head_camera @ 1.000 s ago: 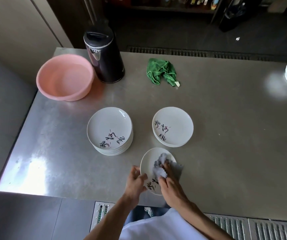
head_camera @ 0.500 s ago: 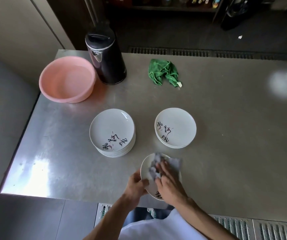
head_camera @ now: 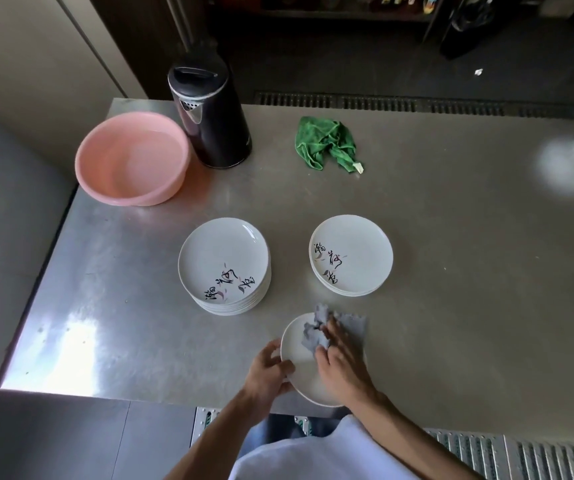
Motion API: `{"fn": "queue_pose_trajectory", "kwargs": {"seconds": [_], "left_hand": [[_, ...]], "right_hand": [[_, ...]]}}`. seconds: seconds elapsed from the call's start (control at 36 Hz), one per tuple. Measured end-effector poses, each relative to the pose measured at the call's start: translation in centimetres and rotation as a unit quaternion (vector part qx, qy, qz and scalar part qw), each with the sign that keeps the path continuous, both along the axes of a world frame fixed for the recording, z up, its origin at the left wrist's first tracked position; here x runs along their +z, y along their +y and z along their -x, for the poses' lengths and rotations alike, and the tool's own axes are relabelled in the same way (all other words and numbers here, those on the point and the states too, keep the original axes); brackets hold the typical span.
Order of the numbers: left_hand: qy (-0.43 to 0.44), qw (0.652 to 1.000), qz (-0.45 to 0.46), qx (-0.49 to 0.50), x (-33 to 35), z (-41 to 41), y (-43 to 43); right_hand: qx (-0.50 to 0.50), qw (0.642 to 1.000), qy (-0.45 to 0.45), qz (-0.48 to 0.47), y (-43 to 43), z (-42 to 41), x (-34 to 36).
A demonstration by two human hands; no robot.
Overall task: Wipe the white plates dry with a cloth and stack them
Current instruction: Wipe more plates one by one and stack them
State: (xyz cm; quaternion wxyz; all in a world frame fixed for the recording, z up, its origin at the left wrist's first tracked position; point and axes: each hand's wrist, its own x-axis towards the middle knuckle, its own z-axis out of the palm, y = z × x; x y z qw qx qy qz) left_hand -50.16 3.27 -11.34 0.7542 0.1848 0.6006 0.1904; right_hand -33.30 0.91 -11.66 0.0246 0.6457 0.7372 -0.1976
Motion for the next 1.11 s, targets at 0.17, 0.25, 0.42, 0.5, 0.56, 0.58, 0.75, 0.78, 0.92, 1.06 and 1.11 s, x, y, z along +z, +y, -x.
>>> {"fn": "queue_pose_trajectory", "kwargs": {"seconds": [0.17,0.25,0.42,0.5,0.56,0.58,0.75,0.78,0.92,1.06,1.11], "left_hand": [[0.008,0.999,-0.032,-0.036,0.7,-0.6,0.4],[0.013,0.999,-0.023,-0.032,1.0,-0.6,0.3],[0.002,1.000,-0.023,-0.007,0.8,-0.9,0.2],[0.020,0.996,0.015,0.083,0.3,-1.3,-0.4],[0.039,0.993,0.016,0.109,0.3,-1.5,-0.6],[0.046,0.993,0.011,0.107,0.3,-1.5,-0.6],[0.045,0.998,-0.031,0.032,-0.3,-0.7,-0.2],[0.036,0.998,-0.033,0.025,-0.3,-0.4,-0.2],[-0.028,0.999,-0.044,-0.013,-0.5,0.6,-0.4],[-0.025,0.998,-0.051,-0.032,-0.1,-0.1,-0.5],[-0.024,0.998,-0.056,-0.034,0.2,-0.2,-0.7]], "right_hand": [[0.059,0.992,0.103,0.030,0.8,0.7,-0.1],[-0.018,0.997,0.081,0.005,1.1,0.2,-0.2],[0.008,0.986,0.168,0.017,-0.1,0.2,-0.7],[-0.070,0.993,0.097,0.005,0.0,-0.4,-1.3],[-0.075,0.994,0.071,0.027,0.0,-0.6,-1.5],[-0.084,0.992,0.083,0.049,-0.1,-0.4,-1.7],[-0.053,0.950,0.299,0.076,-0.2,1.2,0.4],[-0.018,0.954,0.296,0.054,-0.3,1.5,0.5],[-0.003,0.996,0.087,-0.033,-0.2,0.1,-0.7],[0.020,0.993,0.112,-0.025,-0.1,1.3,-1.1],[0.030,0.977,0.212,-0.016,0.0,1.6,-0.7]]}}
